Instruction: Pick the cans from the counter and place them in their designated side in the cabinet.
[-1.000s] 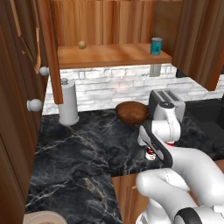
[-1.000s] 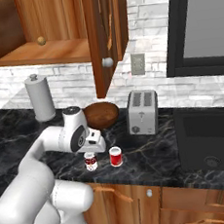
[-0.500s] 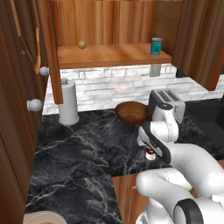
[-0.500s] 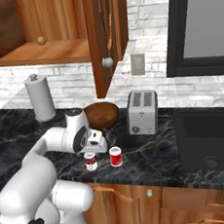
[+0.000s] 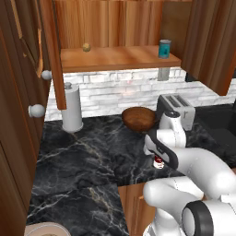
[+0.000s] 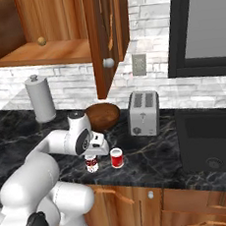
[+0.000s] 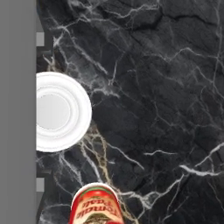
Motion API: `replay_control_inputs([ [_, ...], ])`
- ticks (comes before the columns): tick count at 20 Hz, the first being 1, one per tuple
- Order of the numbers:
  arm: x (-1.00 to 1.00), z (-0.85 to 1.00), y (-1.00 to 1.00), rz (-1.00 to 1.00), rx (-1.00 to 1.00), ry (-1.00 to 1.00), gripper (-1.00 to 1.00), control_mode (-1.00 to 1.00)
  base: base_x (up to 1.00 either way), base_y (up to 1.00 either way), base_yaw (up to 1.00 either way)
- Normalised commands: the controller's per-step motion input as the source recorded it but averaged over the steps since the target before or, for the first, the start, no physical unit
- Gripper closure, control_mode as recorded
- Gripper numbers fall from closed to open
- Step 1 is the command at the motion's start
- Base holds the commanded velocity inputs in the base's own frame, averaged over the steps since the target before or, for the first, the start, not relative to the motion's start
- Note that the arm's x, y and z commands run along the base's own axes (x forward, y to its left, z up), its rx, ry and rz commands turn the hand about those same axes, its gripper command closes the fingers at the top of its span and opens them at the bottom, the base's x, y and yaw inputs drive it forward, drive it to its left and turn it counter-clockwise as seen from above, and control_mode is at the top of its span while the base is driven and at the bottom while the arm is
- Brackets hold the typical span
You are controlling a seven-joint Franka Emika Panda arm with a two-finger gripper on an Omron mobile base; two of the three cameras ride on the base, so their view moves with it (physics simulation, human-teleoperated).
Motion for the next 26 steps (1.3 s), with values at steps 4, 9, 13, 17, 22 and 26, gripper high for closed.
replay_control_inputs([
  [4,0.01,-0.10,0.00,0.00,0.00,0.00,-1.00,-1.00,0.00,0.00,0.00],
  [9,0.01,-0.09,0.00,0.00,0.00,0.00,-1.00,-1.00,0.00,0.00,0.00],
  [13,0.01,-0.08,0.00,0.00,0.00,0.00,-1.00,-1.00,0.00,0.00,0.00],
  [17,0.00,-0.08,0.00,0.00,0.00,0.00,1.00,-1.00,0.00,0.00,0.00],
  [22,0.00,-0.05,0.00,0.00,0.00,0.00,1.00,-1.00,0.00,0.00,0.00],
  [26,0.00,0.00,0.00,0.00,0.00,0.00,1.00,-1.00,0.00,0.00,0.00],
])
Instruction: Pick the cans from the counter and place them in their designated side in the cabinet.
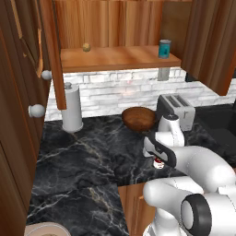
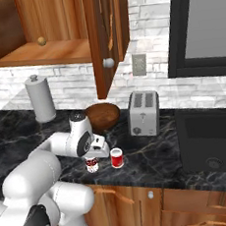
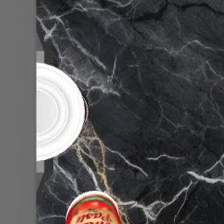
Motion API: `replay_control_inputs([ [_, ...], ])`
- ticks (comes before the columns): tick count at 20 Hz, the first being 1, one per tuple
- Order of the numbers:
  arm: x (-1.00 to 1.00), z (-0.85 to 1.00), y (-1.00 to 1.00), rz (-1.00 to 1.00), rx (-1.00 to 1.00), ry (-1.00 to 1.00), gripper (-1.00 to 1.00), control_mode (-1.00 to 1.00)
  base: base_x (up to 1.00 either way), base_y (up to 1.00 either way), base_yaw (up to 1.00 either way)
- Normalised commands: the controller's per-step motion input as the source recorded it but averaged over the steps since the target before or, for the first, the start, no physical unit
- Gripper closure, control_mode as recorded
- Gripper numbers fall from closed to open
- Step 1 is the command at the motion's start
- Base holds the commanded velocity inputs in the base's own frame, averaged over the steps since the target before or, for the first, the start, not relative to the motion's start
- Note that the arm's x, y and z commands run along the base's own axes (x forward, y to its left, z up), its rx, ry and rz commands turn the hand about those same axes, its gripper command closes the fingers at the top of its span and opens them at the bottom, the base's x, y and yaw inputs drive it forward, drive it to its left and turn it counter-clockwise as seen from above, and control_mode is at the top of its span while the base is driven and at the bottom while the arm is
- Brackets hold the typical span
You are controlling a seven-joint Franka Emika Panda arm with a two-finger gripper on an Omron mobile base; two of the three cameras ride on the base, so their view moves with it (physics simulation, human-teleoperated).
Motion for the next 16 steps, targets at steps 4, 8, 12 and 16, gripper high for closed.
replay_control_inputs([
  [4,-0.01,0.10,0.00,0.00,0.00,-0.03,1.00,-1.00,0.00,0.00,0.00],
  [8,-0.09,0.56,0.00,0.00,0.00,-0.12,1.00,-1.00,0.00,0.00,0.00],
  [12,-0.05,0.69,0.00,0.00,0.00,-0.12,1.00,-1.00,0.00,0.00,0.00],
  [16,-0.01,0.64,0.00,0.00,0.00,-0.12,1.00,-1.00,0.00,0.00,0.00],
])
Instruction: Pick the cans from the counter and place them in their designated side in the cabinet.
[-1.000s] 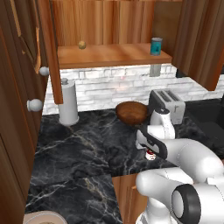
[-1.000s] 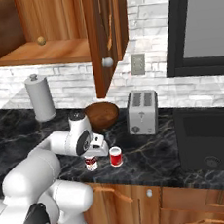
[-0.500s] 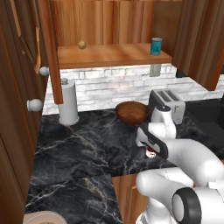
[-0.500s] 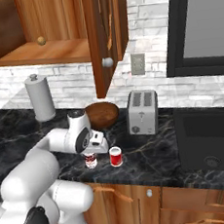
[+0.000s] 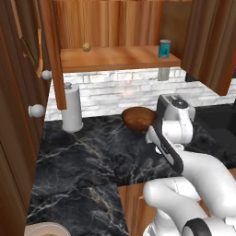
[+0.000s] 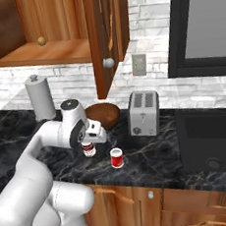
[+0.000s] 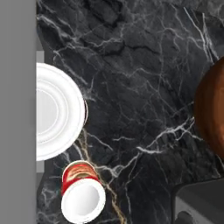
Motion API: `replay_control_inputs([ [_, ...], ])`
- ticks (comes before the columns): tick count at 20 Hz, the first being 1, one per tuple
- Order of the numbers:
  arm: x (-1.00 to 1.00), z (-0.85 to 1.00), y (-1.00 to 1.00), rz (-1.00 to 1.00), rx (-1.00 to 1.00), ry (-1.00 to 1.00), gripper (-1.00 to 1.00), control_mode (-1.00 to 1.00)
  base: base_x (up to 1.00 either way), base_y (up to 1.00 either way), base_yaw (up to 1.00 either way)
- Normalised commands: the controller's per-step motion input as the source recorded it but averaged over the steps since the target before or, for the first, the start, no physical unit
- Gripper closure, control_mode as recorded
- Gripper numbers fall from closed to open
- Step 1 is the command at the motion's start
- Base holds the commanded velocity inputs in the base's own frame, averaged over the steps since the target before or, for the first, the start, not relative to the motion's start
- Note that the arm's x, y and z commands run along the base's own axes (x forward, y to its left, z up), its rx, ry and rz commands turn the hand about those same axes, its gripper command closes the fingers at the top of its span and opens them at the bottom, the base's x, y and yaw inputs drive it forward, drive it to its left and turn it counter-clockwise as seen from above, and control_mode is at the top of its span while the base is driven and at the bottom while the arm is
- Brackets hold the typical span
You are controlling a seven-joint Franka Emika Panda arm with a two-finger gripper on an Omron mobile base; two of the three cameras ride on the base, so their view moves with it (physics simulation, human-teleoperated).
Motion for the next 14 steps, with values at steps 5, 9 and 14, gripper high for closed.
replay_control_inputs([
  [5,0.00,0.50,0.05,0.00,0.00,-0.10,1.00,-1.00,0.00,0.00,0.00],
  [9,0.00,0.43,0.16,0.00,0.00,-0.09,1.00,-1.00,0.00,0.00,0.00],
  [14,0.00,0.44,0.18,0.00,-0.02,-0.09,1.00,-1.00,0.00,0.00,0.00],
])
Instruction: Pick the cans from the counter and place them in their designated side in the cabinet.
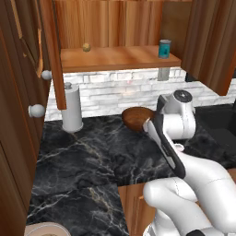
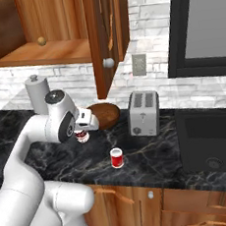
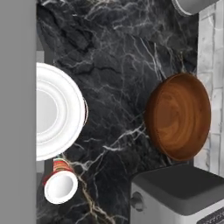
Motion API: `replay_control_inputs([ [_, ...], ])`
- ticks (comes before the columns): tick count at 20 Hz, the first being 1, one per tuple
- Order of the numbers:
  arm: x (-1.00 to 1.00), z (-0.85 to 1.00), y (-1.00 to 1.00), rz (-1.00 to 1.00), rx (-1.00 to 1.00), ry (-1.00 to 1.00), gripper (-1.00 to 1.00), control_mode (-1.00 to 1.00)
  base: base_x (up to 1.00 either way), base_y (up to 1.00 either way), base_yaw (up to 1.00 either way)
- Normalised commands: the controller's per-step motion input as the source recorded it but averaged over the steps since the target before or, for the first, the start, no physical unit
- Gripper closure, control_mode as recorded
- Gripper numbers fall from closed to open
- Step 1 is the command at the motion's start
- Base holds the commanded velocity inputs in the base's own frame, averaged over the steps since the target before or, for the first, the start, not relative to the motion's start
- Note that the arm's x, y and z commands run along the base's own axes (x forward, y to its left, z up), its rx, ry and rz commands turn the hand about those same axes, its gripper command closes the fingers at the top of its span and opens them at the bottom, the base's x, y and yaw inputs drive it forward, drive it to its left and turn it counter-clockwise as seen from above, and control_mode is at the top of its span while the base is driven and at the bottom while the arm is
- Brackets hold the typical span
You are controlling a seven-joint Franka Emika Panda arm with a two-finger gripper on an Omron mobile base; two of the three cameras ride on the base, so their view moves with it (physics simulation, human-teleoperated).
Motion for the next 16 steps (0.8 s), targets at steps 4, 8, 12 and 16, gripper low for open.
replay_control_inputs([
  [4,0.00,0.46,0.11,0.00,-0.03,-0.11,1.00,-1.00,0.00,0.00,0.00],
  [8,0.00,0.43,0.04,0.00,-0.03,-0.14,1.00,-1.00,0.00,0.00,0.00],
  [12,-0.06,0.44,0.00,0.01,-0.02,-0.16,1.00,-1.00,0.00,0.00,0.00],
  [16,-0.07,0.46,0.00,0.01,-0.01,-0.17,1.00,-1.00,0.00,0.00,0.00],
])
